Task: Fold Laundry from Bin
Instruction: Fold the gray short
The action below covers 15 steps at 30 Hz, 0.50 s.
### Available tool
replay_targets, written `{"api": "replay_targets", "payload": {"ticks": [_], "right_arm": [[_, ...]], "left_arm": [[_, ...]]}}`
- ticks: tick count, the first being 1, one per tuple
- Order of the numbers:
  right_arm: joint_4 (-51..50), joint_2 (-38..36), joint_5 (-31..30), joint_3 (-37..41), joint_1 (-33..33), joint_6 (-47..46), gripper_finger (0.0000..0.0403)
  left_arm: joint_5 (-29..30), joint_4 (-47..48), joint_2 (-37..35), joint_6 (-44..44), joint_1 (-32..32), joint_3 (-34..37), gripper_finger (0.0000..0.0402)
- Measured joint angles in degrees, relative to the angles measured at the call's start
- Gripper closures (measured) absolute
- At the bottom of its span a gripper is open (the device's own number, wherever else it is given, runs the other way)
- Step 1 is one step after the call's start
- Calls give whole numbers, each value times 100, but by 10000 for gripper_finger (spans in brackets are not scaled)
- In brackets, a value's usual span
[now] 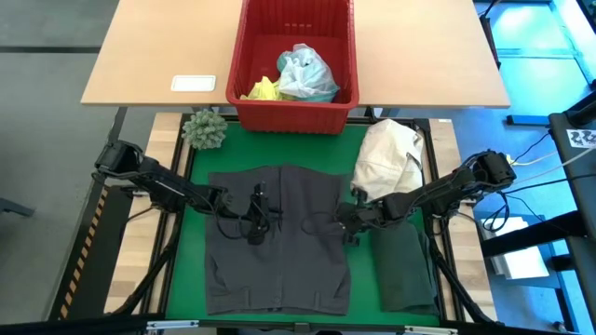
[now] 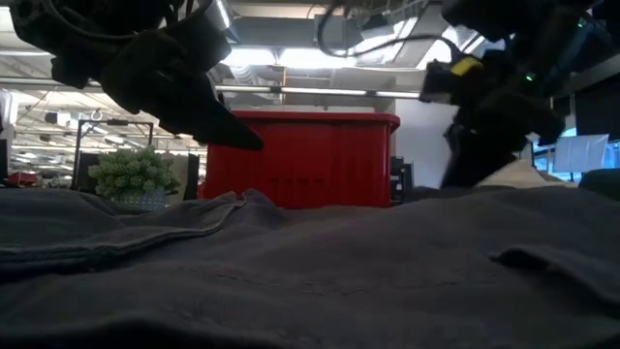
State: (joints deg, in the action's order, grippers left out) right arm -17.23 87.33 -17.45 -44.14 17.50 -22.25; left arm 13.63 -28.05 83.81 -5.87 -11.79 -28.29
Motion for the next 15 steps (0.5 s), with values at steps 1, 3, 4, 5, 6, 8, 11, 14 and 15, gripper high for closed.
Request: {"api": "replay_targets", "payload": {"ticks": [1, 3, 4, 5, 6, 8, 11, 14, 15], "right_arm": [[136, -2, -5, 0, 0, 83, 402], [374, 0, -68, 0, 0, 267, 402], [478, 0, -114, 0, 0, 328, 402], [569, -1, -145, 0, -1, 399, 402], [650, 0, -166, 0, -3, 473, 402], [792, -1, -227, 0, -40, 607, 402], [961, 0, -238, 0, -157, 674, 402], [1112, 0, -94, 0, -314, 788, 402], [1133, 0, -25, -1, -364, 826, 402]], "left_arm": [[-7, -2, 0, 0, 0, 0, 321], [-7, -3, 0, 0, 0, 0, 321], [-7, -1, 0, 0, 0, 0, 321], [-6, 0, 0, 0, 0, 0, 321], [-4, -4, 0, 0, 2, 0, 321], [11, 0, 0, 0, 4, 0, 321], [22, -3, 0, 0, 7, 0, 321], [35, -2, 0, 0, 7, 0, 321], [37, -2, 0, 0, 7, 0, 321]]}}
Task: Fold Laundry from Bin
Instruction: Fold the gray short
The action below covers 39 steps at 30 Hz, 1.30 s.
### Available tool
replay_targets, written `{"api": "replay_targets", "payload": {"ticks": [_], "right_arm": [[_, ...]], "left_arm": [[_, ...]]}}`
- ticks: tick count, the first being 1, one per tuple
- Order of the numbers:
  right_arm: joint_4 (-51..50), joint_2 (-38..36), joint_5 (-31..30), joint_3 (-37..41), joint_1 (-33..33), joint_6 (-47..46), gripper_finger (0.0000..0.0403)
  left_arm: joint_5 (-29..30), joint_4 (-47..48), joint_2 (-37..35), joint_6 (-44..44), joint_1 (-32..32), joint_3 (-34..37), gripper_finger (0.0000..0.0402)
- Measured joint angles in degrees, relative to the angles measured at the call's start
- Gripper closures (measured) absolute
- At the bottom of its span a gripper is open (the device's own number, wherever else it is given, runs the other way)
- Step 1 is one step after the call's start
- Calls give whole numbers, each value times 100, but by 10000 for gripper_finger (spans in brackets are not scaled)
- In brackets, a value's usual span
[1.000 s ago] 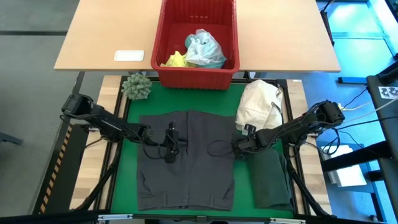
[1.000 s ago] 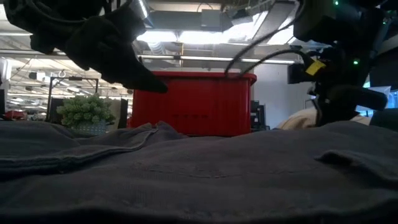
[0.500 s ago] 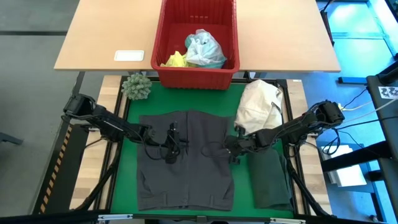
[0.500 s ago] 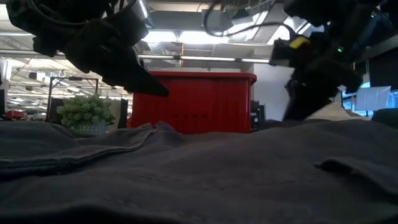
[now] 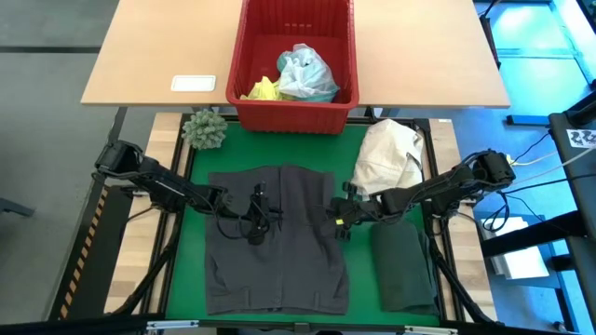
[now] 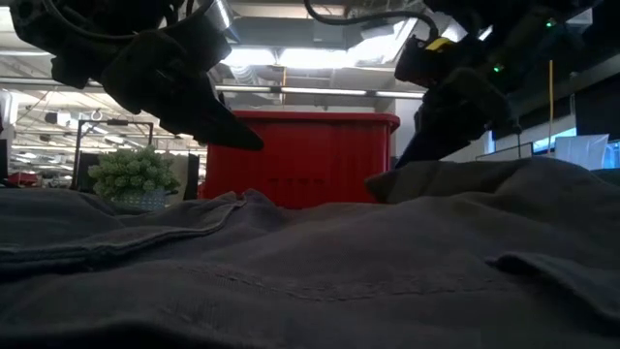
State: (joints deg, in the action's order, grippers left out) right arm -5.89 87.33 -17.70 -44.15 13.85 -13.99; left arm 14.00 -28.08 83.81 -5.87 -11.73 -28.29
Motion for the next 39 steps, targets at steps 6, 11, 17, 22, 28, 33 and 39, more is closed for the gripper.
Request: {"api": "replay_targets", "payload": {"ticks": [6, 11, 17, 22, 28, 33, 39], "right_arm": [[-6, 0, 257, -1, -208, 88, 402], [-143, 0, 280, -4, -237, 103, 402], [-1345, -187, 352, -85, -224, -286, 402], [-2268, -392, 729, -315, -155, -697, 402], [-2547, -481, 847, -386, 352, -792, 402], [-2444, -309, 724, -384, 931, 332, 385], [-2407, 0, -14, -384, 1445, 1708, 322]], "left_arm": [[-69, 2, 0, 30, -2, 0, 321], [-72, 2, -2, 39, -2, 0, 321], [-80, 15, -2, 39, -2, 2, 321], [-83, 21, -2, 42, -2, 2, 321], [-85, 42, -2, 42, -2, 2, 321], [-85, 48, -2, 37, -3, 2, 321], [-85, 65, -4, 35, -7, 4, 321]]}}
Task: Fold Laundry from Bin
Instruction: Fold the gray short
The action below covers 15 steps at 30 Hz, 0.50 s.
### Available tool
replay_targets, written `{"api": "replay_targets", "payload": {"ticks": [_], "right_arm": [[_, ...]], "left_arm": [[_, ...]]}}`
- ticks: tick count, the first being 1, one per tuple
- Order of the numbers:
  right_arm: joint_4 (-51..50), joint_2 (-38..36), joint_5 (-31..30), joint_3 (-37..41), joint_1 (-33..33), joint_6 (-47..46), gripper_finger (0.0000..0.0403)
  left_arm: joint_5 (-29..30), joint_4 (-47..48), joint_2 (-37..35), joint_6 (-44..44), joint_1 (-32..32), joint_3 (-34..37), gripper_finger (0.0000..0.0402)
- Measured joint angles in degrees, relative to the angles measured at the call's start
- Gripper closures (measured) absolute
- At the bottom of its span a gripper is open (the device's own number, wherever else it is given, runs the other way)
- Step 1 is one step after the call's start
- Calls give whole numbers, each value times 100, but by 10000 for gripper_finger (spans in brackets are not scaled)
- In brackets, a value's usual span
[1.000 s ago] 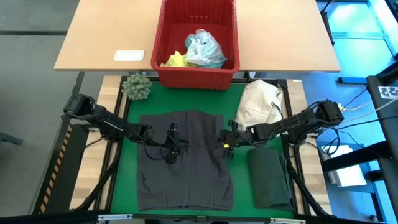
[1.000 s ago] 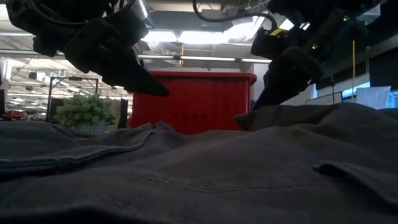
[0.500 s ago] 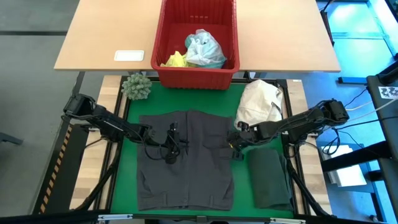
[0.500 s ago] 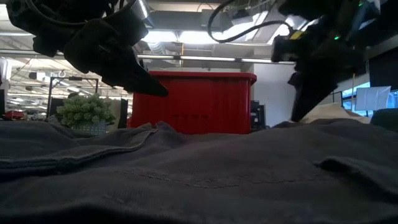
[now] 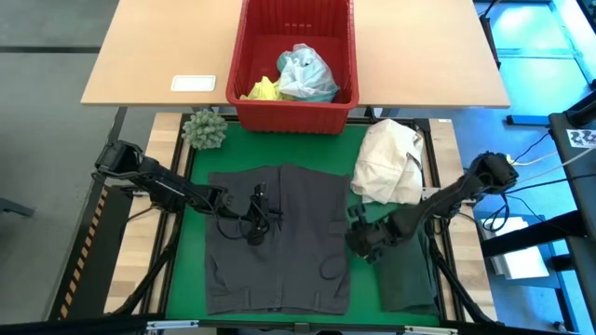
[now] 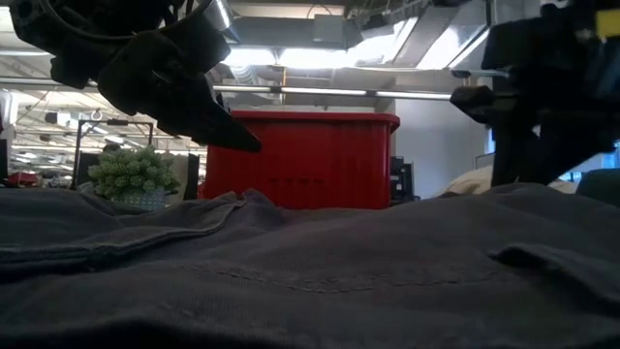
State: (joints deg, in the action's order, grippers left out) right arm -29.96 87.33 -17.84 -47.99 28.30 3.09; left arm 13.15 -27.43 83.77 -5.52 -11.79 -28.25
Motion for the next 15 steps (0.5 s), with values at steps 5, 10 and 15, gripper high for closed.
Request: {"api": "replay_targets", "payload": {"ticks": [5, 10, 15], "right_arm": [[-16, 264, -452, 4, 22, 43, 248], [-39, 462, -689, 9, 22, 538, 152], [-62, 470, -1389, 9, 24, 764, 68]], "left_arm": [[0, -1, 0, 4, 0, 0, 321], [0, -1, 0, 4, 2, 0, 321], [1, -1, 0, 4, 2, 0, 321]]}}
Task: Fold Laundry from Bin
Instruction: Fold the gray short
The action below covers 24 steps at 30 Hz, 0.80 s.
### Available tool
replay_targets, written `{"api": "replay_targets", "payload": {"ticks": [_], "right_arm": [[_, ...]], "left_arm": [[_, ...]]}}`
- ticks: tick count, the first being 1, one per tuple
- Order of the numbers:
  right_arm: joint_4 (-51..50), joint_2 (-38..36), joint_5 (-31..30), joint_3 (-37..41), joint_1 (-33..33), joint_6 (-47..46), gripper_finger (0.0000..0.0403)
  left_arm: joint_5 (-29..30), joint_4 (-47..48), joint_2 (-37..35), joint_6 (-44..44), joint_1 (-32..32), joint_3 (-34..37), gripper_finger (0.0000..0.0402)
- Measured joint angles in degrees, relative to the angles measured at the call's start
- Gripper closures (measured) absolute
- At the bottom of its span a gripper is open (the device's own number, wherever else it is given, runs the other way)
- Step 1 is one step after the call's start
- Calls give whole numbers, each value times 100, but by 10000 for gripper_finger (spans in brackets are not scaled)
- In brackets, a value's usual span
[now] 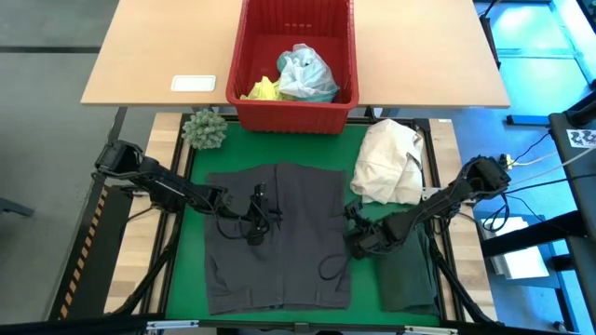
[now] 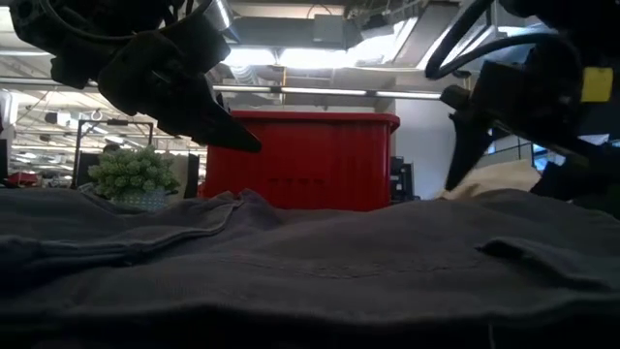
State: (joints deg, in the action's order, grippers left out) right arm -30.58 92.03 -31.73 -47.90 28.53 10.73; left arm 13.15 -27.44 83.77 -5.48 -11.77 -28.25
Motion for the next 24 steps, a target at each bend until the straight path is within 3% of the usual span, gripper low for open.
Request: {"api": "replay_targets", "payload": {"ticks": [5, 11, 17, 24], "right_arm": [[3, 0, -176, 0, -6, 249, 28], [487, 0, -238, 300, -7, 697, 39], [1491, 0, -938, 872, -9, 1178, 99], [2061, 0, -1122, 951, -9, 1685, 225]], "left_arm": [[0, 0, 0, -2, 0, 0, 321], [2, -2, -1, -7, 2, 0, 321], [0, -1, -1, -35, -2, 0, 321], [130, -2, -1, 195, 2, 0, 321]]}}
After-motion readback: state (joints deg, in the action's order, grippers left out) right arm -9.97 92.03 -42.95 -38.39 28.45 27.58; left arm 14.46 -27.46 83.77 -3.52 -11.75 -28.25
